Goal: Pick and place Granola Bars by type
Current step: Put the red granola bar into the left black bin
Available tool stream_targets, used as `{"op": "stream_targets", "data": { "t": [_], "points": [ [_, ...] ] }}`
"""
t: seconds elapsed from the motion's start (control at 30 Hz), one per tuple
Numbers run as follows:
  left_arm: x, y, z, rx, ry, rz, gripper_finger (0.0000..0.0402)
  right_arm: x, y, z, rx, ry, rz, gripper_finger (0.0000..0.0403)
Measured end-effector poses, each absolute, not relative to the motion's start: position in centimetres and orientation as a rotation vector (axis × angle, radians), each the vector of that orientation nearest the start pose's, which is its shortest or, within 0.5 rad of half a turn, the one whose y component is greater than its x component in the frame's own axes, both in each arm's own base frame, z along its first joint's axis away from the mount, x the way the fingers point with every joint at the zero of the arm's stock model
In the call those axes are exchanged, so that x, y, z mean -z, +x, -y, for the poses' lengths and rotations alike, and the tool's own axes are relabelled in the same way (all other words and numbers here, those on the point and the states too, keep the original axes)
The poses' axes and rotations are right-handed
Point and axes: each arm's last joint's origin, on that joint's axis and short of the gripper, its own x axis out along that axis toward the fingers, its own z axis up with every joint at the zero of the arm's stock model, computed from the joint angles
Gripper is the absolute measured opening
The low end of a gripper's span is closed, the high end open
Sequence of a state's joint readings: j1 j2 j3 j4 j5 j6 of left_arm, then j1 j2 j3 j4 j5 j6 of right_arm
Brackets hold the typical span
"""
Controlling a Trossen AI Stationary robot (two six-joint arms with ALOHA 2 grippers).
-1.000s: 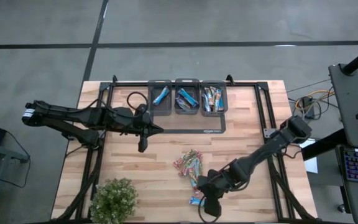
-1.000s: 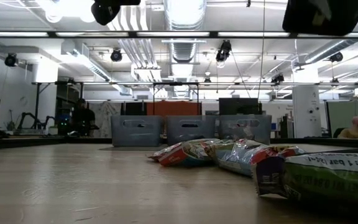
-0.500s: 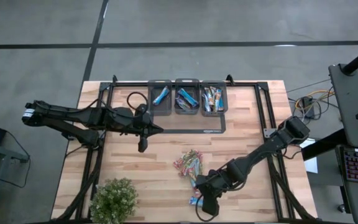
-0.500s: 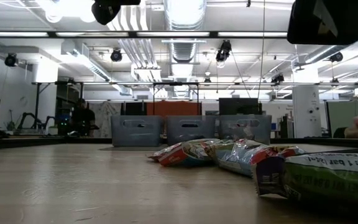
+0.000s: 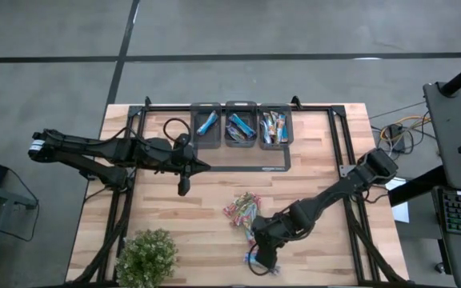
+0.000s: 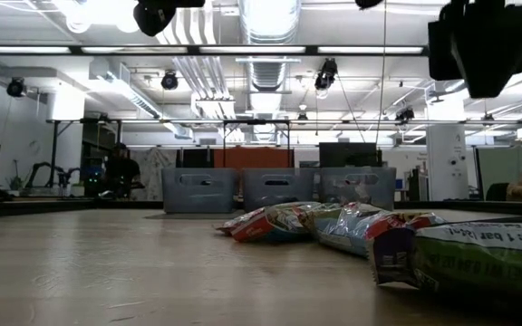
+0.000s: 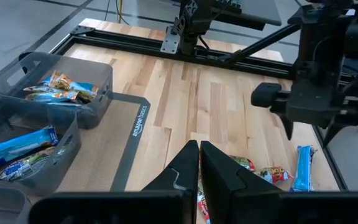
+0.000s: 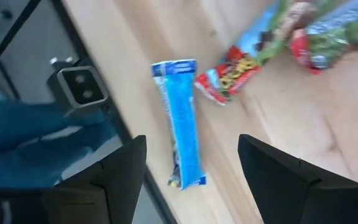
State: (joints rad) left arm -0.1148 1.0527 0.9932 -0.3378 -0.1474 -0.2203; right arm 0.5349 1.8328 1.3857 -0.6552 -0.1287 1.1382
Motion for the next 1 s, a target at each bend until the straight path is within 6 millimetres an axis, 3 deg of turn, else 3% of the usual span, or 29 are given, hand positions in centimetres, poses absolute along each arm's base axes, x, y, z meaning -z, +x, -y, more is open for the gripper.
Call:
{"op": "stream_targets", "data": {
  "t": [0.2,0.7,1.0],
  "points": [
    [-34.1,22.5,2.2,-0.076,-0.166,-0.388,0.0,-21.9,32.6,-18.5,0.223,0.801,-1.263,0.0244],
    [-34.1,22.5,2.2,-0.076,-0.166,-0.388,0.0,-21.1,33.3,-13.8,0.73,1.005,-1.149,0.0244],
    [-34.1,22.5,2.2,-0.076,-0.17,-0.388,0.0,-20.9,33.4,-13.3,0.875,1.096,-1.031,0.0244]
  ]
}}
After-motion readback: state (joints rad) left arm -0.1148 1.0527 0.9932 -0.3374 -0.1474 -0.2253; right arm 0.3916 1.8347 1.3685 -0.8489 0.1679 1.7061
